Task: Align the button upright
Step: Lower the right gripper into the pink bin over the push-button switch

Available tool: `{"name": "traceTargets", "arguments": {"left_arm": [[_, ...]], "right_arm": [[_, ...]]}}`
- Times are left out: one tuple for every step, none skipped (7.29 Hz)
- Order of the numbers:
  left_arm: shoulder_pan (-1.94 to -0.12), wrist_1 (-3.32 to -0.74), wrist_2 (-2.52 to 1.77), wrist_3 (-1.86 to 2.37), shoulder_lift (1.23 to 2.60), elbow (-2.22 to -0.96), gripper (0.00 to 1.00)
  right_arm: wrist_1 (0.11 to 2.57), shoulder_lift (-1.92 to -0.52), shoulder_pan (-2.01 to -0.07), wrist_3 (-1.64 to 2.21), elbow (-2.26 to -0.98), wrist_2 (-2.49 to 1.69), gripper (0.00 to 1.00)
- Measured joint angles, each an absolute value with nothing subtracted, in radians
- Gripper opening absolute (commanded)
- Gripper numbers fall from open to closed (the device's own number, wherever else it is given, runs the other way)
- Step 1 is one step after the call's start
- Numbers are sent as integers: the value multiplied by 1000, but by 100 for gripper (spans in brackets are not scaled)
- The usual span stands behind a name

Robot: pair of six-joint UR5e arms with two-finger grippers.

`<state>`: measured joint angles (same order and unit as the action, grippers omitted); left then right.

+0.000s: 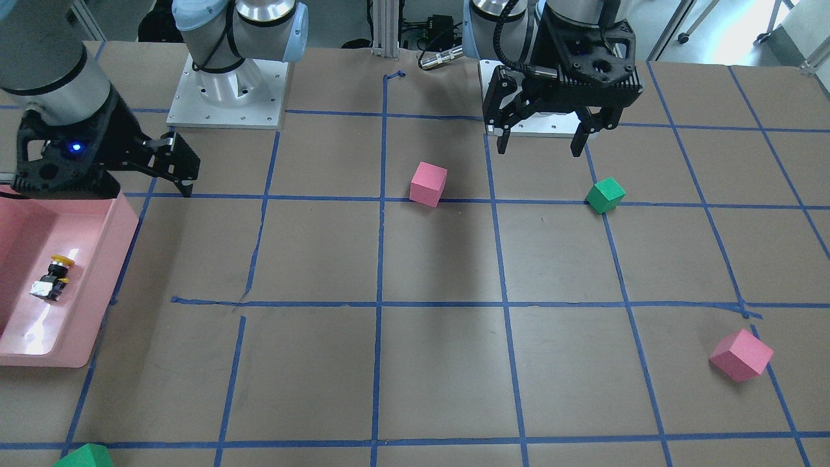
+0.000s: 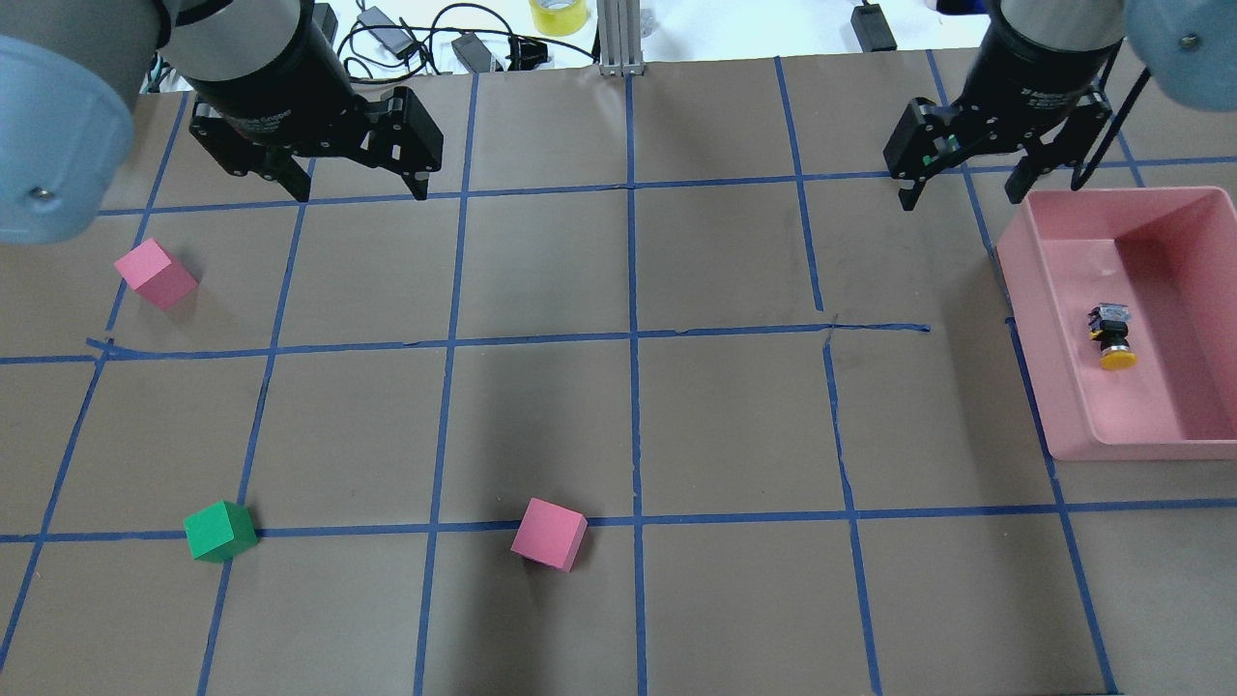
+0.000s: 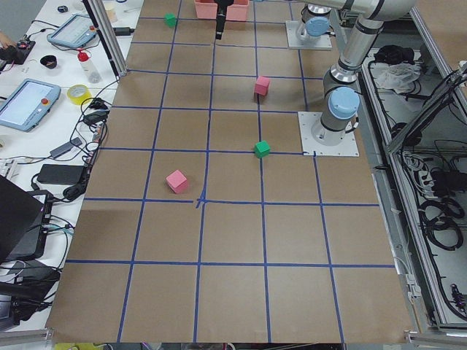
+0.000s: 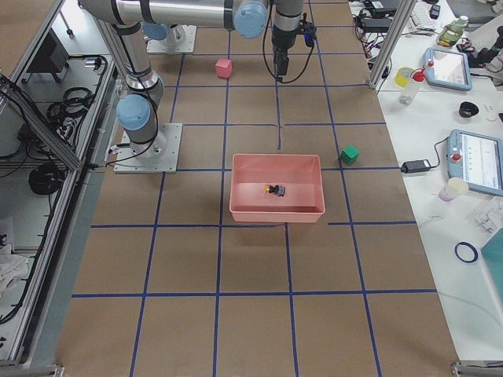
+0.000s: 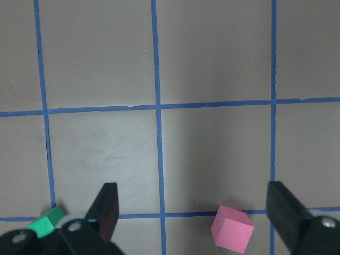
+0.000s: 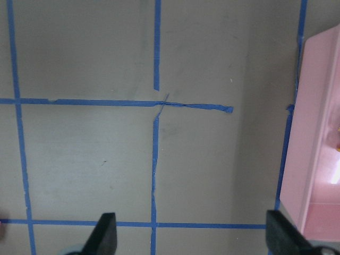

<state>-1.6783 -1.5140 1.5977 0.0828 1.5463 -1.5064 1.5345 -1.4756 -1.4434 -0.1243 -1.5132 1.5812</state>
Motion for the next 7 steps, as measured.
{"name": "traceTargets", "arguments": {"left_arm": [[-1678,-1514,1598,83,1546,-1506,100],[-1678,-1514,1598,83,1546,-1506,100],[-1678,-1514,1598,83,1546,-1506,100],[-1678,-1514,1598,83,1546,-1506,100],[-1678,-1514,1598,83,1546,-1506,100],[-1678,-1514,1598,83,1546,-1506,100],[-1678,-1514,1598,83,1546,-1506,100]], "right_arm": [[1537,-1455,-1390,-130,-1516,1599,100],[1564,-1439,-1350,-133,-1523,1623,100],[1633,-1423,-1329,-154,-1539,1639,100],[1700,-1408,-1313,-208,-1557,1647,100],[1733,-1393,-1284,-263,-1572,1649,100],[1759,-1371,-1242,-299,-1581,1647,100],[1811,-1342,-1195,-350,-1592,1644,100]]}}
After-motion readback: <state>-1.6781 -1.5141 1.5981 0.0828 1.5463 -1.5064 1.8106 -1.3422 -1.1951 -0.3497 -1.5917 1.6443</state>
